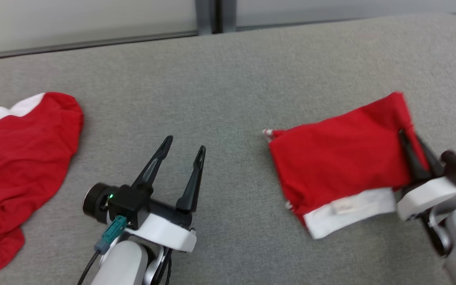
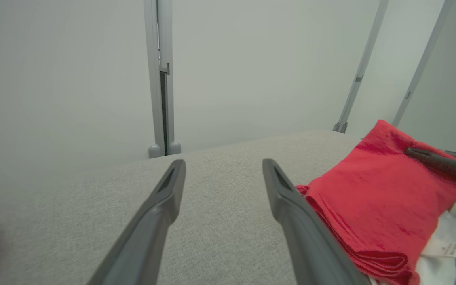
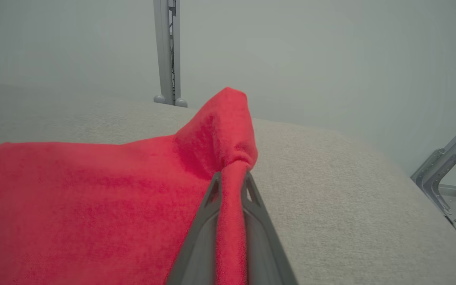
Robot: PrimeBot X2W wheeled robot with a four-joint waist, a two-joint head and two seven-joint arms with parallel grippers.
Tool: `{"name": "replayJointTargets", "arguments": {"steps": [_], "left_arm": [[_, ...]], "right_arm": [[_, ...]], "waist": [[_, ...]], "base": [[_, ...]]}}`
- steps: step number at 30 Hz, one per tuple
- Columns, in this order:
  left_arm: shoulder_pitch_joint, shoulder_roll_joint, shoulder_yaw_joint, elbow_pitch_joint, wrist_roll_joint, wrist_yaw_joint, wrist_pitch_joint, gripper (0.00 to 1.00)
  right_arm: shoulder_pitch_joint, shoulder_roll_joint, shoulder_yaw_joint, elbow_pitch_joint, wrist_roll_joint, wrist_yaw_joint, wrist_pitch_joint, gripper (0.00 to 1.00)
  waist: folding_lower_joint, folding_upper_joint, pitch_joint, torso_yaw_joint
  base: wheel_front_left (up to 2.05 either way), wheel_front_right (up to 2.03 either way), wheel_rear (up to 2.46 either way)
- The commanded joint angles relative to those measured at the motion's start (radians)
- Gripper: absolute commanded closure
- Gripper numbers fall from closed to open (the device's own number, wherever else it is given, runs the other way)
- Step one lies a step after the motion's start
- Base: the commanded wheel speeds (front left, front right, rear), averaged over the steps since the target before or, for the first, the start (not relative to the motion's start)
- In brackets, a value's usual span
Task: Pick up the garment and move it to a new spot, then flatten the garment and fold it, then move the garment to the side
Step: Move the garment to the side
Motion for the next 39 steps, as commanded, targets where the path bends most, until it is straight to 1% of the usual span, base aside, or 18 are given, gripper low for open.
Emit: {"name": "replayJointTargets", "arguments": {"steps": [1,8,14,17,19,25,26,27,28,34,39], "left_arm": [[-0.028,0.004,-0.006,-0.013,0.009,-0.007,0.000,0.00],[-0.132,0.005,-0.058,-0.060,0.062,-0.027,0.000,0.00],[-0.226,0.024,-0.098,-0.088,0.103,-0.043,0.000,0.00],[-0.252,0.022,-0.099,-0.085,0.080,-0.044,0.000,0.00],[-0.275,0.022,-0.110,-0.092,0.081,-0.045,0.000,0.00],[-0.295,0.024,-0.130,-0.097,0.076,-0.049,0.000,0.00],[-0.297,0.025,-0.132,-0.097,0.074,-0.049,0.000,0.00],[-0.299,0.025,-0.134,-0.097,0.073,-0.049,0.001,0.00],[-0.300,0.025,-0.134,-0.096,0.072,-0.050,0.000,0.00],[-0.282,0.021,-0.122,-0.094,0.058,-0.047,0.000,0.00],[-0.252,0.014,-0.105,-0.088,0.037,-0.032,0.000,0.00]], "right_arm": [[-0.037,-0.039,0.010,0.002,-0.002,-0.001,-0.001,1.00],[-0.181,-0.211,0.059,0.042,0.015,-0.001,-0.001,1.00],[-0.307,-0.334,0.035,0.098,0.020,-0.001,-0.001,1.00],[-0.353,-0.372,-0.001,0.135,0.020,-0.001,-0.001,1.00],[-0.375,-0.386,-0.026,0.155,0.020,-0.001,-0.001,1.00],[-0.400,-0.392,-0.072,0.190,0.025,-0.001,-0.001,1.00],[-0.403,-0.389,-0.078,0.195,0.026,-0.001,-0.001,0.96],[-0.410,-0.390,-0.086,0.196,0.019,-0.001,-0.001,0.23],[-0.414,-0.385,-0.098,0.199,0.022,-0.001,-0.001,0.00],[-0.397,-0.358,-0.121,0.167,0.004,-0.001,-0.001,0.00],[-0.365,-0.328,-0.118,0.113,0.000,-0.001,-0.001,0.00]], "waist": [[0.0000,-0.0001,0.061,-0.053],[0.0000,-0.0001,0.197,-0.129],[0.0000,-0.0001,0.315,-0.157],[0.0000,-0.0001,0.354,-0.161],[0.0000,-0.0001,0.371,-0.161],[0.0000,-0.0001,0.387,-0.155],[0.0000,-0.0001,0.387,-0.154],[0.0000,-0.0001,0.386,-0.152],[0.0000,-0.0001,0.383,-0.149],[0.0000,-0.0001,0.337,-0.132],[0.0000,-0.0001,0.258,-0.104]], "base": [[0.00,0.00,0.00],[0.00,0.00,0.00],[0.00,0.00,0.00],[0.00,0.00,0.00],[0.00,0.00,0.00],[0.00,0.00,0.00],[0.00,0.00,0.00],[0.00,0.00,0.00],[0.00,0.00,0.00],[0.00,0.00,0.00],[0.00,0.00,0.00]]}}
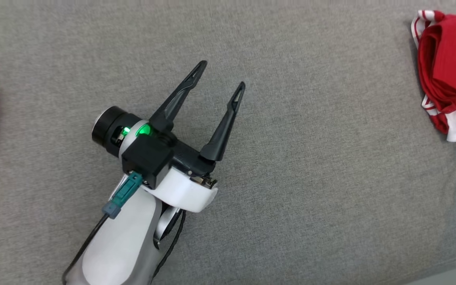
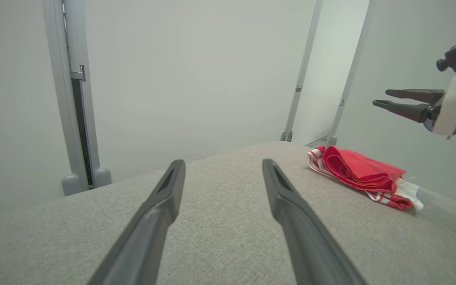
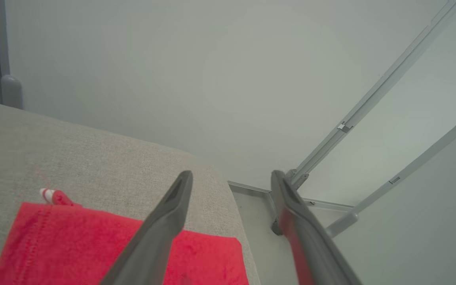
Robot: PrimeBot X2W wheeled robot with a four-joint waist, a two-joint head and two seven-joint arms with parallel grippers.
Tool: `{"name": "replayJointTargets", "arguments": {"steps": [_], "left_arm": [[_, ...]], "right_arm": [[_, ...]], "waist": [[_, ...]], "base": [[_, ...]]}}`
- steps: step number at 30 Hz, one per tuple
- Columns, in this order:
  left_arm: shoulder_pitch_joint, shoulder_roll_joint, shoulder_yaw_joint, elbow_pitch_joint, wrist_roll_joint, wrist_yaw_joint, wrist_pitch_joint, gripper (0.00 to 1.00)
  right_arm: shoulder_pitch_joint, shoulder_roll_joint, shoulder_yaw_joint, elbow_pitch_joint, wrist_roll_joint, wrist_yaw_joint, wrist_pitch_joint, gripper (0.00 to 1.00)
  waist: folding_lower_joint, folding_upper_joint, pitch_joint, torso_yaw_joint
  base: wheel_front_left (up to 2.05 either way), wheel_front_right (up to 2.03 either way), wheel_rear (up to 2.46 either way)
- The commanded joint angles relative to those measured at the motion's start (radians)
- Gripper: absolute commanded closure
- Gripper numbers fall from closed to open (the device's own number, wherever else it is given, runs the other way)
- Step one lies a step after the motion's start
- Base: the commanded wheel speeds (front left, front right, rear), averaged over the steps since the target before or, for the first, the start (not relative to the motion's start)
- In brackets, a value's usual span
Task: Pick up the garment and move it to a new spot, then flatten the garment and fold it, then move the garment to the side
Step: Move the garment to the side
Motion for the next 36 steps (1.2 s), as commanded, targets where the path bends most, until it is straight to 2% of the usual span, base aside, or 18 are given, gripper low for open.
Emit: {"name": "replayJointTargets", "arguments": {"steps": [1,8,19,25,36], "left_arm": [[0.025,0.002,0.012,0.003,-0.015,0.012,0.000,0.00],[0.104,-0.006,0.071,0.008,-0.055,0.050,0.000,0.00],[0.257,-0.008,0.164,0.012,-0.084,0.093,0.000,0.00],[0.337,-0.008,0.195,0.020,-0.093,0.108,0.000,0.00],[0.418,-0.008,0.235,0.025,-0.099,0.112,0.000,0.00]], "right_arm": [[0.022,0.018,0.000,-0.028,-0.001,-0.001,-0.001,0.00],[0.123,0.109,0.003,-0.161,0.025,-0.001,-0.001,0.00],[0.384,0.316,-0.024,-0.362,0.024,-0.001,-0.001,0.00],[0.511,0.424,-0.029,-0.427,0.007,-0.001,-0.001,0.00],[0.654,0.540,-0.039,-0.492,-0.022,-0.001,-0.001,0.00]], "waist": [[0.0000,0.0000,-0.061,0.028],[0.0000,0.0000,-0.204,0.106],[0.0000,0.0000,-0.376,0.223],[0.0000,0.0000,-0.439,0.250],[0.0000,0.0000,-0.486,0.264]], "base": [[0.00,0.00,0.00],[0.00,0.00,0.00],[0.00,0.00,0.00],[0.00,0.00,0.00],[0.00,0.00,0.00]]}}
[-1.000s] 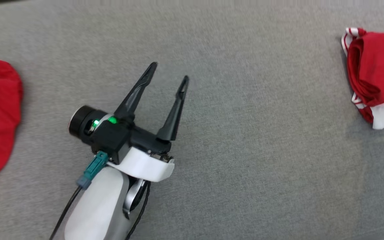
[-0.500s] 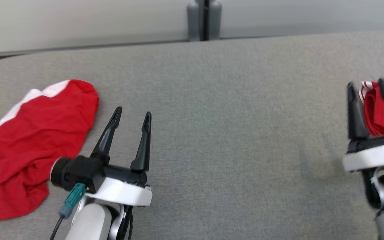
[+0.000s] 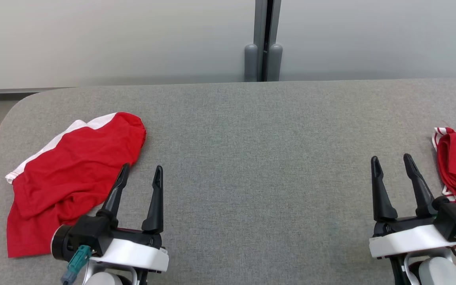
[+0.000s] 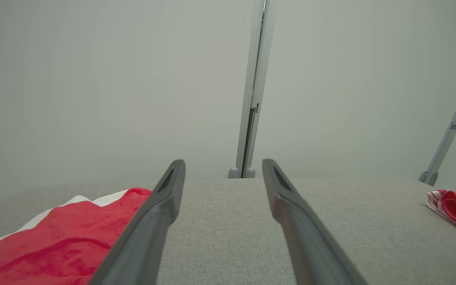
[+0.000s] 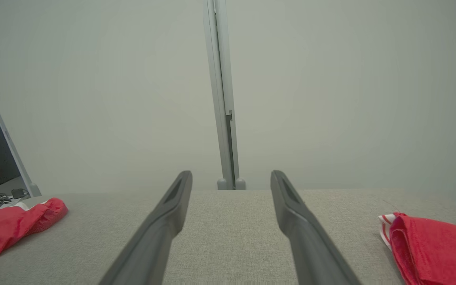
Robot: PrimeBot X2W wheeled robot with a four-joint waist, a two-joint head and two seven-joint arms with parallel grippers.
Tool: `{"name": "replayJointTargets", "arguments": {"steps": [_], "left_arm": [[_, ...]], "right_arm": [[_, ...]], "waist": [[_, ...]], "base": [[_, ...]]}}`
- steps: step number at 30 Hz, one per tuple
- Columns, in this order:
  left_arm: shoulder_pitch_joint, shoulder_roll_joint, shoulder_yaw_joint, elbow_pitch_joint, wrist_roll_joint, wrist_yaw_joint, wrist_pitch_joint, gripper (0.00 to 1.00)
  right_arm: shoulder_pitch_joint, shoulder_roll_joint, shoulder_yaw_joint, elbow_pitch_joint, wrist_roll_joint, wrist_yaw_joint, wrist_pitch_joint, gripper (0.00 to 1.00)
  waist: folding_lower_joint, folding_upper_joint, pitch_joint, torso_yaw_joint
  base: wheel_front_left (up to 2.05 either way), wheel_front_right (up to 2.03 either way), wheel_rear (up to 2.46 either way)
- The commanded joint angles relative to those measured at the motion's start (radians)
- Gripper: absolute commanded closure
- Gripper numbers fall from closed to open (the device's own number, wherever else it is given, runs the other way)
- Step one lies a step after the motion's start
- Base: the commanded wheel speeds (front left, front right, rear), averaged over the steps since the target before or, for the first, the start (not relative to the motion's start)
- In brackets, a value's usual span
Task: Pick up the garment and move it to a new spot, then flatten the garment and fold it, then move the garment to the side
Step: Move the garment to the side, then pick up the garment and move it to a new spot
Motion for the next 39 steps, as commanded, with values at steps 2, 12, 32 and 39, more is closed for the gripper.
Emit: {"name": "replayJointTargets", "arguments": {"steps": [2,12,32,39], "left_arm": [[0.011,0.002,0.009,0.002,-0.006,0.003,0.000,0.00],[0.015,0.002,0.012,0.023,-0.023,0.009,0.000,0.00],[0.006,0.003,-0.003,0.042,-0.015,0.002,0.000,0.00],[-0.010,0.003,-0.005,0.046,-0.018,0.007,0.000,0.00]], "right_arm": [[0.019,0.008,0.000,-0.013,-0.004,0.000,-0.001,0.00],[0.043,0.034,0.004,-0.009,-0.022,0.000,-0.001,0.00],[0.049,0.041,-0.011,0.005,-0.012,0.000,-0.001,0.00],[0.045,0.043,0.027,0.003,-0.001,0.000,-0.001,0.00]], "waist": [[0.0000,0.0000,0.000,0.002],[0.0000,0.0000,-0.002,0.002],[0.0000,0.0000,-0.003,-0.015],[0.0000,0.0000,0.003,0.032]], "base": [[0.00,0.00,0.00],[0.00,0.00,0.00],[0.00,0.00,0.00],[0.00,0.00,0.00]]}}
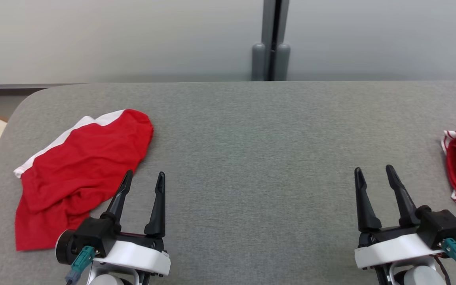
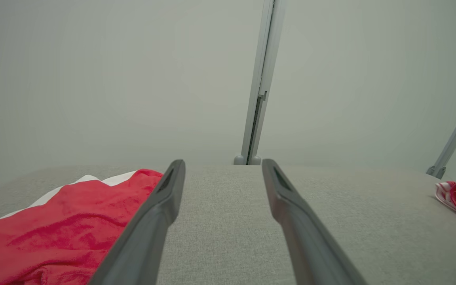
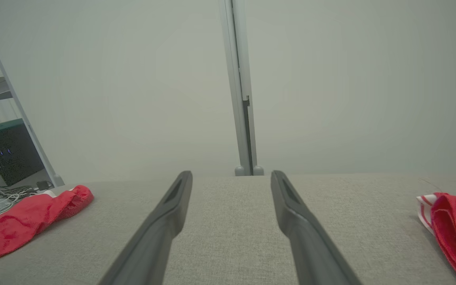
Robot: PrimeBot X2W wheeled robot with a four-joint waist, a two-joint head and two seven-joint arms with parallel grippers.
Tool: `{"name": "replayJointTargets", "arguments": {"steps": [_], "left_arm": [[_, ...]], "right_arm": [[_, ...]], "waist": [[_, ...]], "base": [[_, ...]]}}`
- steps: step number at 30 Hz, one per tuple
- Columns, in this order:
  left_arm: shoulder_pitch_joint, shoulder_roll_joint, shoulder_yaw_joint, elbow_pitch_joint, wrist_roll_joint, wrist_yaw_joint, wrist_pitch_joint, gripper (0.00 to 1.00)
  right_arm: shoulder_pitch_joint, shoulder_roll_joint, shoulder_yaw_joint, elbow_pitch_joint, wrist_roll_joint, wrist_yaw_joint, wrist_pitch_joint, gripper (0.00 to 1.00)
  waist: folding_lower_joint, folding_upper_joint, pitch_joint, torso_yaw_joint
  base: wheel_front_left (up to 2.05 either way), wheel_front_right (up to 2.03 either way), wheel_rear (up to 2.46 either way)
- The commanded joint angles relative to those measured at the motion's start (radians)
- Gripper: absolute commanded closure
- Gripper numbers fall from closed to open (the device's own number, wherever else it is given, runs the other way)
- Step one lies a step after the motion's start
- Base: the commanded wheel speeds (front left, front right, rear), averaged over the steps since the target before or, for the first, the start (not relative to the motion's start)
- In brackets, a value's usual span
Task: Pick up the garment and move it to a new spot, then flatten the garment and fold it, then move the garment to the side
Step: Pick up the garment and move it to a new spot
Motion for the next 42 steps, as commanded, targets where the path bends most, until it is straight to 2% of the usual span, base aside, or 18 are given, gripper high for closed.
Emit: {"name": "replayJointTargets", "arguments": {"steps": [1,16,23,31,42], "left_arm": [[-0.017,0.004,0.003,0.002,-0.001,0.001,0.000,0.00],[0.017,0.003,0.078,0.002,0.013,0.001,0.000,0.00],[0.033,0.003,0.095,0.000,0.010,0.003,0.000,0.00],[0.048,0.003,0.100,-0.001,0.004,0.005,0.000,0.00],[0.050,0.003,0.129,-0.008,0.008,0.013,0.000,0.00]], "right_arm": [[0.006,-0.003,0.002,0.002,0.004,0.000,-0.001,0.00],[-0.016,0.001,0.126,0.049,0.030,0.000,-0.001,0.00],[-0.022,0.002,0.165,0.074,0.044,0.000,-0.001,0.00],[-0.024,0.003,0.182,0.091,0.045,0.000,-0.001,0.00],[-0.035,0.004,0.183,0.096,0.051,0.000,-0.001,0.00]], "waist": [[0.0000,0.0000,0.001,0.021],[0.0000,0.0000,-0.021,0.260],[0.0000,0.0000,-0.027,0.339],[0.0000,0.0000,-0.029,0.366],[0.0000,0.0000,-0.018,0.330]], "base": [[0.00,0.00,0.00],[0.00,0.00,0.00],[0.00,0.00,0.00],[0.00,0.00,0.00],[0.00,0.00,0.00]]}}
